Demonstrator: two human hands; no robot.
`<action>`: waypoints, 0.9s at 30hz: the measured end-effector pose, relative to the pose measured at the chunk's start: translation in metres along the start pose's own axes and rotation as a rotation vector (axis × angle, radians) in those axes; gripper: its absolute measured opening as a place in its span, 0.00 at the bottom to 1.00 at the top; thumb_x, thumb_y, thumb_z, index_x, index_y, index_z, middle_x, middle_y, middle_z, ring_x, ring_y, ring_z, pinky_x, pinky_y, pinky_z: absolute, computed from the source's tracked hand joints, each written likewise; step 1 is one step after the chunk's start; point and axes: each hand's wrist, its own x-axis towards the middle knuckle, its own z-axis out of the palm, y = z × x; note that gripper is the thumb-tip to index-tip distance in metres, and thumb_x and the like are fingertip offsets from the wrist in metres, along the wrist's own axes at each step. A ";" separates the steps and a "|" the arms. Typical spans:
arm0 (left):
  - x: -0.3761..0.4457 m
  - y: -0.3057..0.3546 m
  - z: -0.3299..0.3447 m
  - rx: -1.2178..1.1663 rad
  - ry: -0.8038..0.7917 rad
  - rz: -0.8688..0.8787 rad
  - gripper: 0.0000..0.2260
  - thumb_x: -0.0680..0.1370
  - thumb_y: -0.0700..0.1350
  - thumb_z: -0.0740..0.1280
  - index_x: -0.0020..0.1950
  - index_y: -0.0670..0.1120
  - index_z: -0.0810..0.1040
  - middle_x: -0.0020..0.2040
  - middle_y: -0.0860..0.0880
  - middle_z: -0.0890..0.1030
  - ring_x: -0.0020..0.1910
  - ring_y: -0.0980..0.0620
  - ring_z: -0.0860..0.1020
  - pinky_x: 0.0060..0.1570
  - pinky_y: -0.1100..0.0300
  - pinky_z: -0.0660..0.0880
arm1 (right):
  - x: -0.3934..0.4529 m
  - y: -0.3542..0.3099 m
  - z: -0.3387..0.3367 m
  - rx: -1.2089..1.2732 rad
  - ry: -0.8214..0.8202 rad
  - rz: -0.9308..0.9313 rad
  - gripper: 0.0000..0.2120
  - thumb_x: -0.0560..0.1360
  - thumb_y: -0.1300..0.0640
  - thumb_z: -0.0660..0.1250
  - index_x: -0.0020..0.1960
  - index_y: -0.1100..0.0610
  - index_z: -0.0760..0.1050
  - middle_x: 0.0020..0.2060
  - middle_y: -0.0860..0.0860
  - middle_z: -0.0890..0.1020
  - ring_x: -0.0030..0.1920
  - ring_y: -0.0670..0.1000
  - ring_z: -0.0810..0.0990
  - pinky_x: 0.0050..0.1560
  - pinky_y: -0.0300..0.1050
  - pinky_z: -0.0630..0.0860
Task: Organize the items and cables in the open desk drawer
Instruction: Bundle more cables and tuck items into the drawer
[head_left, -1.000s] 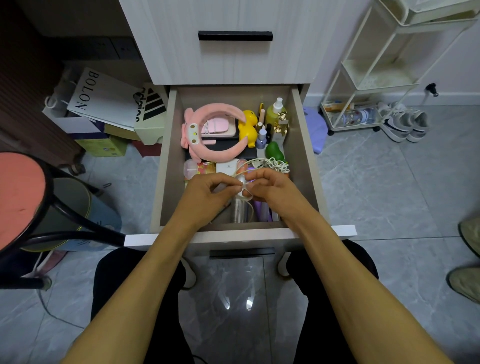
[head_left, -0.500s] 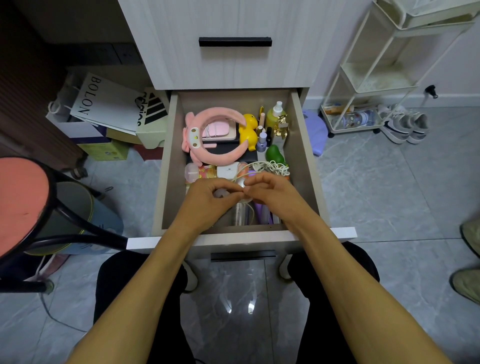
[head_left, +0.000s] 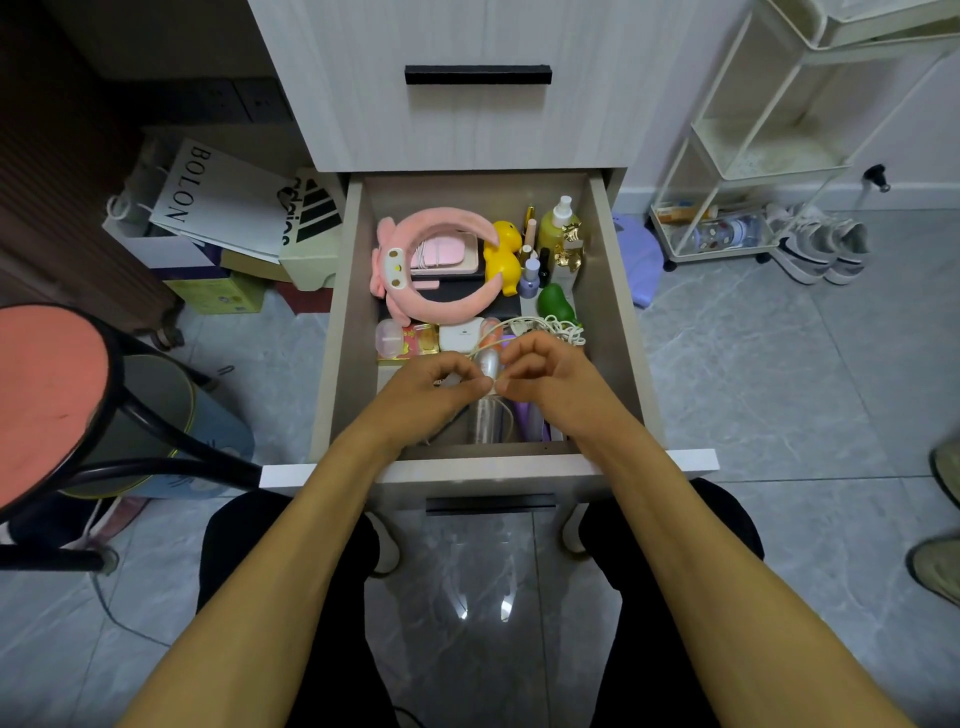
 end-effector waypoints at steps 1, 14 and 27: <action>0.000 0.000 0.000 -0.023 -0.022 -0.031 0.06 0.79 0.46 0.68 0.42 0.49 0.80 0.33 0.53 0.75 0.28 0.58 0.69 0.33 0.61 0.65 | 0.000 0.000 0.000 -0.007 -0.005 -0.007 0.12 0.72 0.72 0.69 0.45 0.55 0.76 0.34 0.50 0.83 0.42 0.48 0.81 0.50 0.44 0.78; -0.003 0.000 -0.002 -0.081 0.122 -0.004 0.06 0.80 0.41 0.65 0.49 0.47 0.82 0.38 0.56 0.81 0.37 0.58 0.76 0.44 0.61 0.74 | -0.002 0.001 0.005 -0.081 0.015 -0.040 0.10 0.74 0.67 0.70 0.46 0.52 0.82 0.41 0.51 0.83 0.44 0.48 0.81 0.52 0.42 0.78; -0.004 0.002 -0.011 -0.900 -0.011 -0.189 0.13 0.74 0.29 0.52 0.50 0.38 0.74 0.31 0.43 0.73 0.31 0.50 0.72 0.37 0.58 0.73 | 0.001 0.000 0.004 -0.147 0.061 0.037 0.14 0.78 0.64 0.61 0.43 0.49 0.82 0.42 0.42 0.82 0.40 0.42 0.79 0.41 0.35 0.74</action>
